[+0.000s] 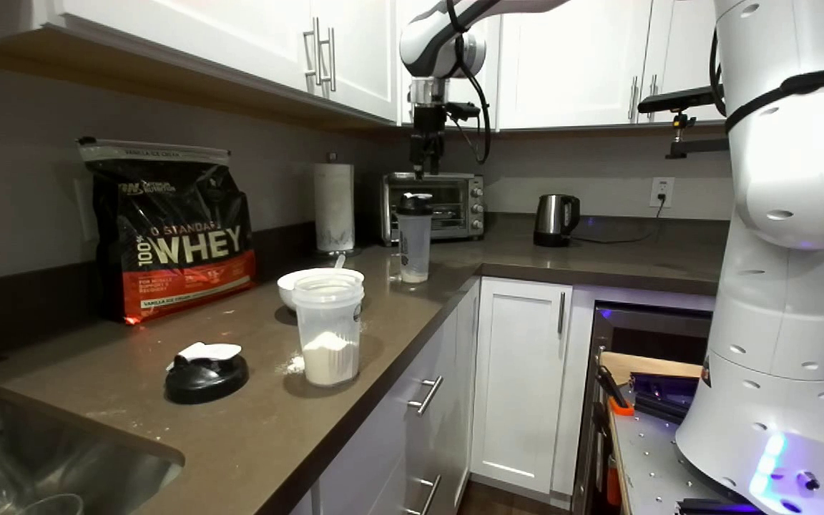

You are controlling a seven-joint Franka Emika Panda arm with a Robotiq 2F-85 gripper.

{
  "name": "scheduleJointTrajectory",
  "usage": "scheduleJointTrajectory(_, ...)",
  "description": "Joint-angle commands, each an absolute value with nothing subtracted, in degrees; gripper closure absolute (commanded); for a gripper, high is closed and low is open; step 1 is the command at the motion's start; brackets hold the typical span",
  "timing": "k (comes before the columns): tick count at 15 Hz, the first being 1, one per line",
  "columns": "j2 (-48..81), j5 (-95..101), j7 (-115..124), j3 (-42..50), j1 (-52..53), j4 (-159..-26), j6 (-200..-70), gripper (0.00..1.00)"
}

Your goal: Remove the black lid from the bottle on the right

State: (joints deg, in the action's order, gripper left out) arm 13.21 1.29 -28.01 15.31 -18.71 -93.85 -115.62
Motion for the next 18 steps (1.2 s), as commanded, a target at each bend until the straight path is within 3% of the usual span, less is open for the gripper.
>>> scheduleJointTrajectory(1, 13.9, -0.2, -30.6, 13.9, -19.8, -92.5, -111.1, 0.0)
scheduleJointTrajectory(4, 14.3, 0.3, -30.4, 13.4, -19.5, -92.6, -110.6, 0.0)
scheduleJointTrajectory(5, 14.5, 0.4, -30.3, 13.3, -19.5, -92.7, -111.2, 0.13)
scheduleJointTrajectory(6, 14.7, 0.4, -30.3, 13.1, -19.5, -92.6, -111.2, 0.17)
scheduleJointTrajectory(7, 14.9, 0.6, -30.4, 13.1, -19.5, -92.5, -111.4, 0.33)
scheduleJointTrajectory(8, 15.1, 0.8, -30.2, 13.1, -19.5, -92.4, -111.7, 0.26)
scheduleJointTrajectory(9, 15.4, 0.9, -30.3, 13.1, -19.6, -92.2, -111.8, 0.36)
scheduleJointTrajectory(18, 17.7, 0.7, -30.5, 13.1, -20.6, -90.9, -112.2, 0.27)
